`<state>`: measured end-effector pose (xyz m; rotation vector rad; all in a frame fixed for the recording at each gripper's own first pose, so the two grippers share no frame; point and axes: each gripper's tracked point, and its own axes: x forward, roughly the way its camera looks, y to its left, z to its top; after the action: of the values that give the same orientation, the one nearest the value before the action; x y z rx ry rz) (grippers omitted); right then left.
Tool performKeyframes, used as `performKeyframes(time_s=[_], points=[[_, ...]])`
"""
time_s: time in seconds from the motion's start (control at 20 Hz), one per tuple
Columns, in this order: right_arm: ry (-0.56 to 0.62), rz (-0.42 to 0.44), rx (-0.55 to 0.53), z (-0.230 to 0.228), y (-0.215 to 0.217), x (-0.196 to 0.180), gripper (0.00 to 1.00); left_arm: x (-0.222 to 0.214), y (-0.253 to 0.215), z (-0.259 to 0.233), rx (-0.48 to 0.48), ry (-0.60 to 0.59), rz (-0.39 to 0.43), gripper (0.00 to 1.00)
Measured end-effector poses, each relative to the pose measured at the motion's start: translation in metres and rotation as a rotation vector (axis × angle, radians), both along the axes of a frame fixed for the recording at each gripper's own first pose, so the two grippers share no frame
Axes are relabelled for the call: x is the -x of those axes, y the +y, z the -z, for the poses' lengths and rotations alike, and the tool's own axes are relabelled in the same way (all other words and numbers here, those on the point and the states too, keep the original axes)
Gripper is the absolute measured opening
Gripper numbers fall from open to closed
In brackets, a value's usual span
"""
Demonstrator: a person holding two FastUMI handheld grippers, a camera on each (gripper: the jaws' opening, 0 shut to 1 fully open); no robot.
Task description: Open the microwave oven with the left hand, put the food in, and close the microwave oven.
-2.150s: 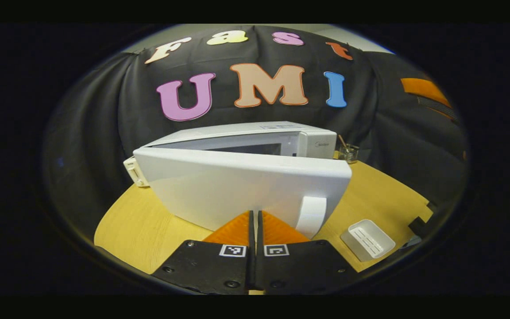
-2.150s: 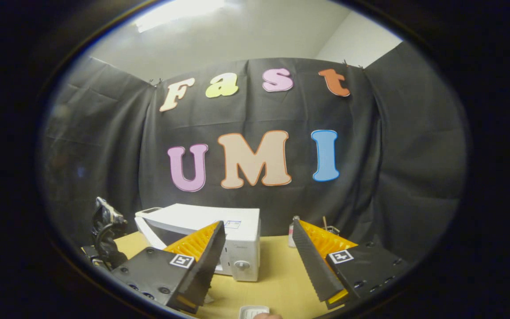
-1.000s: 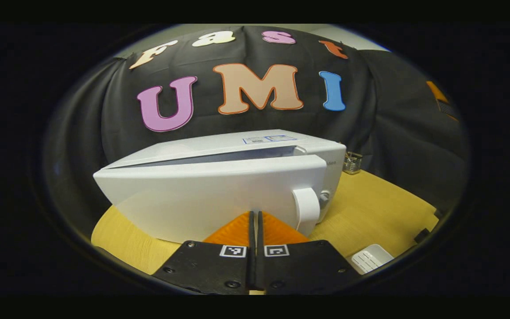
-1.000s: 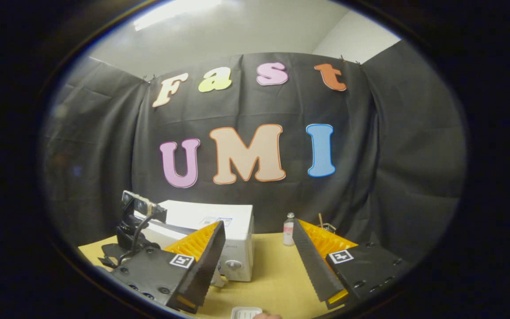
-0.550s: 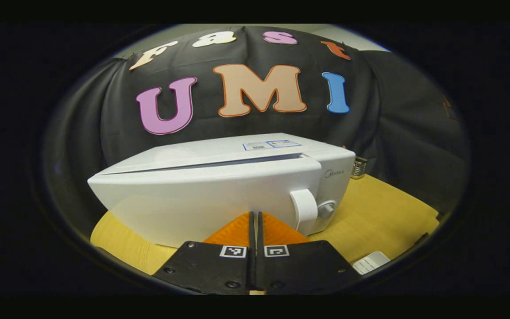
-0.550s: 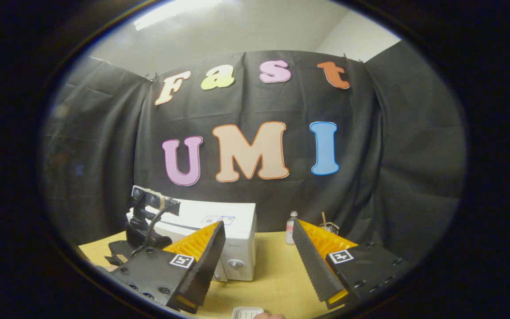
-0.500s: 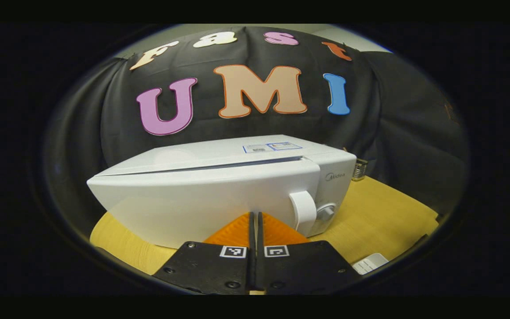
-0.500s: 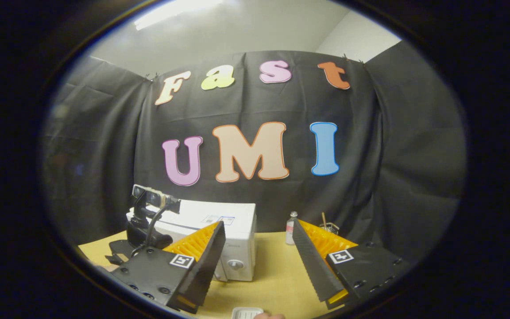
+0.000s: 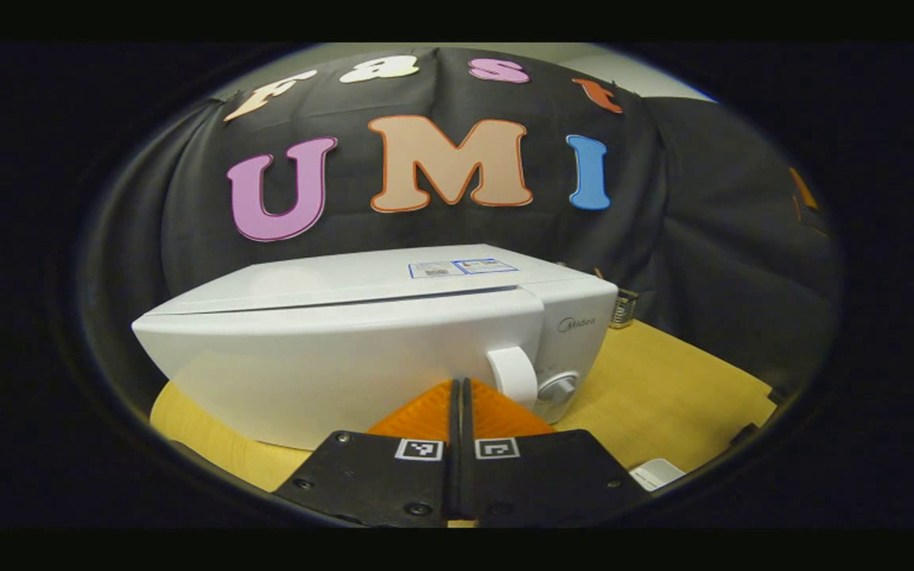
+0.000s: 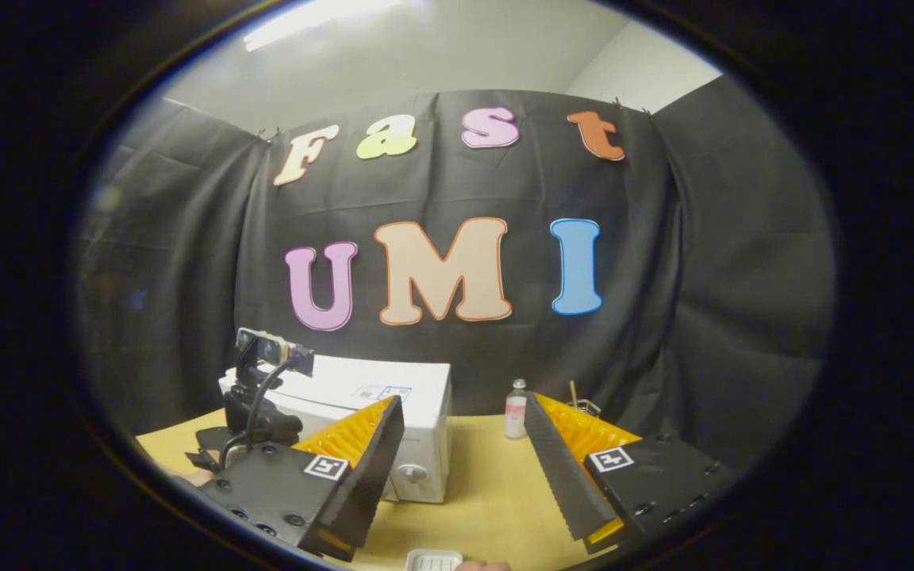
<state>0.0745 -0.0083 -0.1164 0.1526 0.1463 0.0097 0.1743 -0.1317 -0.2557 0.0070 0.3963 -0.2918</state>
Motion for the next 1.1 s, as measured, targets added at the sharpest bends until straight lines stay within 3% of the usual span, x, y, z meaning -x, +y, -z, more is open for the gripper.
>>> performKeyframes(time_s=[0.45, 0.65, 1.1], points=[[0.008, 0.011, 0.008, 0.004, -0.002, 0.005, 0.83, -0.005, 0.007, -0.026, -0.045, -0.057, -0.034, 0.0], [-0.006, -0.001, 0.011, 0.0, 0.002, 0.003, 0.83, 0.007, 0.01, -0.086, 0.006, -0.163, -0.05, 0.02], [-0.032, -0.013, 0.041, -0.024, 0.014, 0.016, 0.83, 0.068, 0.06, -0.195, 0.071, -0.278, -0.131, 0.0]])
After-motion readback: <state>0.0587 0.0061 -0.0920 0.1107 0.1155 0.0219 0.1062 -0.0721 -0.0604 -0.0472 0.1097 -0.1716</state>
